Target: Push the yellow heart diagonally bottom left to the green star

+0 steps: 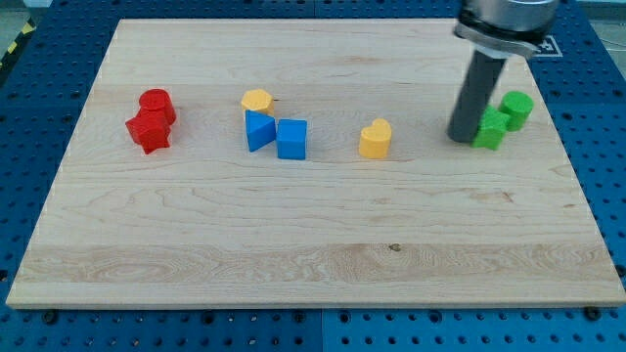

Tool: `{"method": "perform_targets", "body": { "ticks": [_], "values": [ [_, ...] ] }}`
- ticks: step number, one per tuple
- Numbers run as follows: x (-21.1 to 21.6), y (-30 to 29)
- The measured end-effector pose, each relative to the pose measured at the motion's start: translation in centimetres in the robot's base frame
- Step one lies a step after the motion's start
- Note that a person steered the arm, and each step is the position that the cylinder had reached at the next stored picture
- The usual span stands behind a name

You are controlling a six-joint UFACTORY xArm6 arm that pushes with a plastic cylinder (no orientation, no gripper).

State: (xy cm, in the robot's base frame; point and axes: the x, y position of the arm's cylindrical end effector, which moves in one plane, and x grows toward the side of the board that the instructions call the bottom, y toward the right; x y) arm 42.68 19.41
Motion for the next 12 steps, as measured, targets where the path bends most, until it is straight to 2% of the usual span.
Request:
{"method": "perform_targets", "body": {
  "ticks": [1, 3, 4, 6, 7, 8, 10, 12],
  "values": [
    [0.5, 3.2],
    [2.1, 1.8],
    [1.6, 1.4],
    [-2.3, -7.2],
    [-3.1, -12.1],
    [-3.1, -14.6],
    [3.4, -13.0],
    [3.0, -12.8]
  ]
}}
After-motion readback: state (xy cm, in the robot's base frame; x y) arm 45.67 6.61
